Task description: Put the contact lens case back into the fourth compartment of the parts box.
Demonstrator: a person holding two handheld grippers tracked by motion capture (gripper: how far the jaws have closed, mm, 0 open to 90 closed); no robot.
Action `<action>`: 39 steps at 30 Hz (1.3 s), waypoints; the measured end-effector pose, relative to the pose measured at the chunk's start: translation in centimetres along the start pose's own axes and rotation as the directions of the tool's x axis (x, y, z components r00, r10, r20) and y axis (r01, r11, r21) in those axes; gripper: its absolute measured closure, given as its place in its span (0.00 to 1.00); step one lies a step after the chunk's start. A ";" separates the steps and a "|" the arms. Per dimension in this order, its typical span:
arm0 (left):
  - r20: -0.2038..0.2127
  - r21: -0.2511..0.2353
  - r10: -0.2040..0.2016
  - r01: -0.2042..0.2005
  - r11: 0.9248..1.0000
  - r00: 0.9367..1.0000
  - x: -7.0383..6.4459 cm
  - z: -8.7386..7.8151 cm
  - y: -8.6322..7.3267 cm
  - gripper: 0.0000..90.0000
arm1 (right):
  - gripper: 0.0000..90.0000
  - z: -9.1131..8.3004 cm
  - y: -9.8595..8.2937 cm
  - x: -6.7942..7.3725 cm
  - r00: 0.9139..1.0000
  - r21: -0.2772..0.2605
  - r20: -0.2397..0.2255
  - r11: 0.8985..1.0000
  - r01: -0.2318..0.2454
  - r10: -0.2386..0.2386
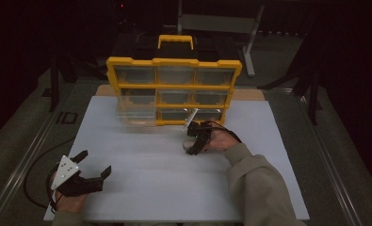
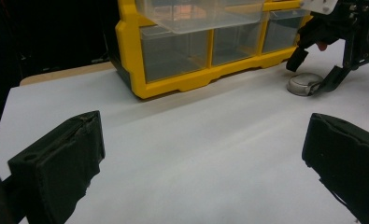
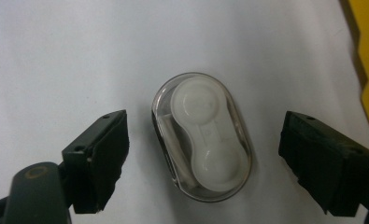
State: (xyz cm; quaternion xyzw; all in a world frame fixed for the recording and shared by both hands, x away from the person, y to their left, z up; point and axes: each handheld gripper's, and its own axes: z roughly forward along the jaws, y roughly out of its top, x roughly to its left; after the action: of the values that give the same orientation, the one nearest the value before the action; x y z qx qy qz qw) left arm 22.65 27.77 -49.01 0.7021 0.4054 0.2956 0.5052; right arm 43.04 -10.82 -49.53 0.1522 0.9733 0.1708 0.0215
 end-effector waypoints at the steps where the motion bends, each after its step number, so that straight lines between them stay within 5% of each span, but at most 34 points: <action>1: 0.000 0.000 -0.001 0.001 1.000 1.000 0.0 0.0 0.0 0.00 | 0.20 0.1 0.0 -0.1 1.000 -0.011 -0.003 1.000 0.021 -0.021; 11: 0.000 0.003 0.000 0.000 1.000 1.000 0.0 0.0 0.0 0.00 | 0.35 0.7 -0.2 0.1 0.999 0.019 -0.022 0.999 0.041 -0.040; 13: -0.001 0.003 0.000 0.000 1.000 1.000 0.0 0.0 0.0 0.00 | 0.48 0.4 -0.3 0.2 0.999 0.023 -0.027 0.999 0.042 -0.041; 20: -0.002 0.004 0.003 -0.003 1.000 1.000 0.0 0.0 0.0 0.00 | 0.54 0.3 -0.7 0.0 0.992 0.010 -0.016 0.992 0.128 -0.128; 29: -0.003 0.004 0.002 -0.002 1.000 1.000 0.0 0.0 0.0 0.00 | 0.54 -0.1 -1.1 0.6 0.998 0.024 -0.009 0.998 0.062 -0.062; 39: -0.003 0.005 0.003 -0.003 1.000 1.000 -0.1 0.1 0.0 0.00 | 0.54 -2.6 -1.6 1.2 1.000 0.026 0.003 1.000 0.000 0.000</action>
State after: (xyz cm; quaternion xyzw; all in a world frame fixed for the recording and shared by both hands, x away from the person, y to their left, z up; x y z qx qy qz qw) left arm 22.65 27.65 -49.02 0.7036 0.4058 0.2966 0.5024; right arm 41.22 -12.74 -47.58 0.1526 0.9754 0.1578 0.0207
